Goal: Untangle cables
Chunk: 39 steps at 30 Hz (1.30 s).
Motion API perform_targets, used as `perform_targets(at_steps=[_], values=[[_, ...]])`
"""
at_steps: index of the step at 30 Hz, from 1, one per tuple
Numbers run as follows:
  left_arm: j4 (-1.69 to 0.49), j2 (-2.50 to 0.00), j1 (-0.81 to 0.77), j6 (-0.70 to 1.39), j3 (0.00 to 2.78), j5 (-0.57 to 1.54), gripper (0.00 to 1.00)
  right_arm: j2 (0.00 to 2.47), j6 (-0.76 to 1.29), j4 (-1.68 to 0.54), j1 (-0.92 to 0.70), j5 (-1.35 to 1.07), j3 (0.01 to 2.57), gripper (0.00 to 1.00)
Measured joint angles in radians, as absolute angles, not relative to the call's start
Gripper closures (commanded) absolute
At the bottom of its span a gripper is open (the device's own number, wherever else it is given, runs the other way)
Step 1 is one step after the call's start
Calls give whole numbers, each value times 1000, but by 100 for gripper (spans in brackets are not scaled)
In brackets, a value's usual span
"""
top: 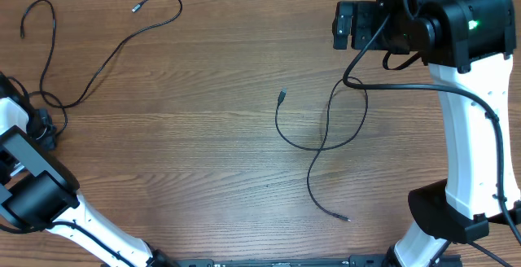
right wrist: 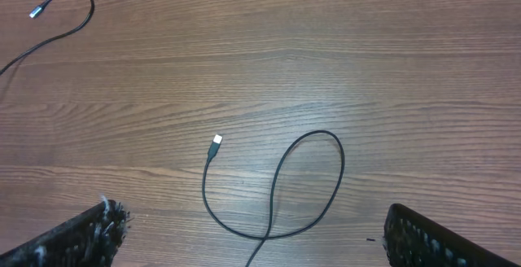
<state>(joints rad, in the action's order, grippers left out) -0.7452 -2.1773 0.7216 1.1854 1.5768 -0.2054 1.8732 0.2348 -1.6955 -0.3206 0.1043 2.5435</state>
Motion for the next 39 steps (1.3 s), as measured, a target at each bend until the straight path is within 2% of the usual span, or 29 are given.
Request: perform_targets(at_steps=[1,11,18,28,36,39], values=[[-748,-2178,722,1180,1577,-216,96,1873,235,-1695,-321,105,2543,0],[-766,-2177,722,1068,1577,-275,96,1873,234,-1695,-321,104,2543,0],[-786,-2071,723,1061,1577,-299,96,1873,235,-1695,-321,105,2543,0],[-975,-2002,783,1039,1579,-572,96,1873,236,-1696,-321,105,2543,0],[-996,-2002,832,1039,1579,-618,96,1873,235,-1696,-321,105,2543,0],[-997,-2002,832,1036,1578,-618,78,1873,235,-1696,-321,104,2543,0]])
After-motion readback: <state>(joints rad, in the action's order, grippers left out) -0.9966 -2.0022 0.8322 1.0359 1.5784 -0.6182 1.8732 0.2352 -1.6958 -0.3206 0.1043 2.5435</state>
